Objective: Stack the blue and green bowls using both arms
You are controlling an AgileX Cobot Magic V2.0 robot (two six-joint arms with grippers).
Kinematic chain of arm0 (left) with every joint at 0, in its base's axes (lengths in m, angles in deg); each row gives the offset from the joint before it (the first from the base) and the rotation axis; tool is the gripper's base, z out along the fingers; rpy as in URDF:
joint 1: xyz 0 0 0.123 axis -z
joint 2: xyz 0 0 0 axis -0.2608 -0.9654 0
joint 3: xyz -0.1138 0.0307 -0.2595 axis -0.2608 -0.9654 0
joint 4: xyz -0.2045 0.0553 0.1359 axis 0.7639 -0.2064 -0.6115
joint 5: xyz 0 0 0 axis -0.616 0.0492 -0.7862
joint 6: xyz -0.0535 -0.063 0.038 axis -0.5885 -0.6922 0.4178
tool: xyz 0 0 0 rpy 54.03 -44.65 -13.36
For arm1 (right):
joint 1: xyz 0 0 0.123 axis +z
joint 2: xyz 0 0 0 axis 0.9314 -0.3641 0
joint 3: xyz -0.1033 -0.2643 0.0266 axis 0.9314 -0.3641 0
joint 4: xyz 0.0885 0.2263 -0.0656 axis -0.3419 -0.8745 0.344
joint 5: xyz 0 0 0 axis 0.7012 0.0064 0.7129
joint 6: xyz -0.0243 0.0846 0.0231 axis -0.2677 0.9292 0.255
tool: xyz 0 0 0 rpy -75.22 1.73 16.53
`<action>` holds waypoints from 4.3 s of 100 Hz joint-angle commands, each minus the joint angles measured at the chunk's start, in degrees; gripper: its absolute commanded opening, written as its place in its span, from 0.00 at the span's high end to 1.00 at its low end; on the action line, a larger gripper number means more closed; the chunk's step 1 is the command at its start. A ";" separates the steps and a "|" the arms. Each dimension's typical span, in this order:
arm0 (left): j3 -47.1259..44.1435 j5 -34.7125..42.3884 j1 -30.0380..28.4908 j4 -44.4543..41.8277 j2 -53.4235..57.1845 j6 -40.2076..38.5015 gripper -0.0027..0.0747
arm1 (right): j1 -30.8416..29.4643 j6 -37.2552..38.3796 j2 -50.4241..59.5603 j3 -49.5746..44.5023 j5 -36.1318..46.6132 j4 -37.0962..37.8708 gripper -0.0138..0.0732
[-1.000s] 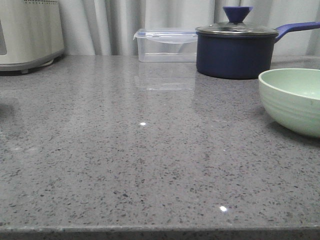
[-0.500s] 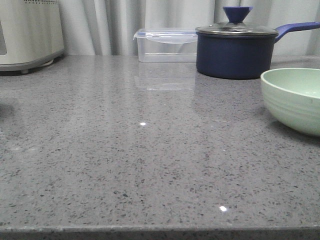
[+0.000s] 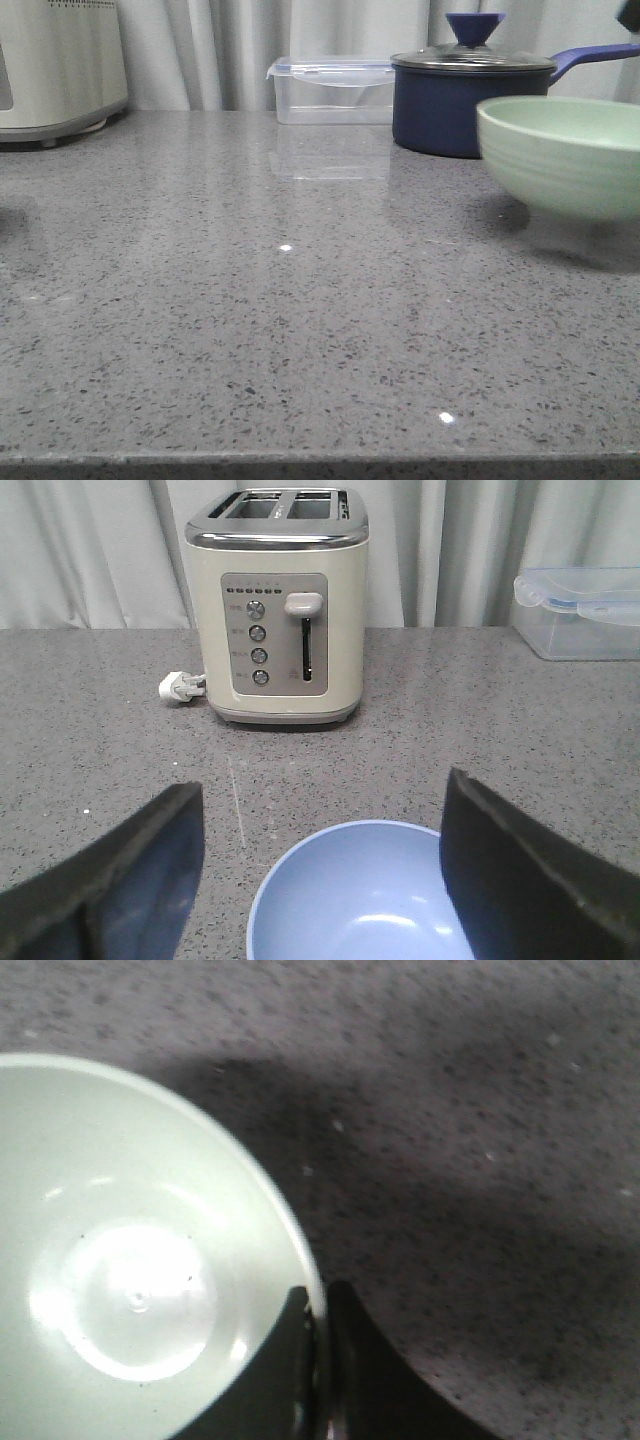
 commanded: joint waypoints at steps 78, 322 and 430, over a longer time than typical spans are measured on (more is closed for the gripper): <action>1.99 4.08 -0.23 0.45 -0.74 -0.07 0.33 | 22.26 -0.81 -15.83 16.52 8.38 -5.62 0.88; 4.82 -1.44 -0.23 0.45 -3.18 -0.07 0.33 | 24.34 -0.81 -5.60 -1.65 19.26 -8.50 0.93; 24.19 -27.78 -3.96 -1.32 -43.56 -5.01 0.36 | 24.34 -0.81 -5.60 -1.65 19.44 -8.50 0.93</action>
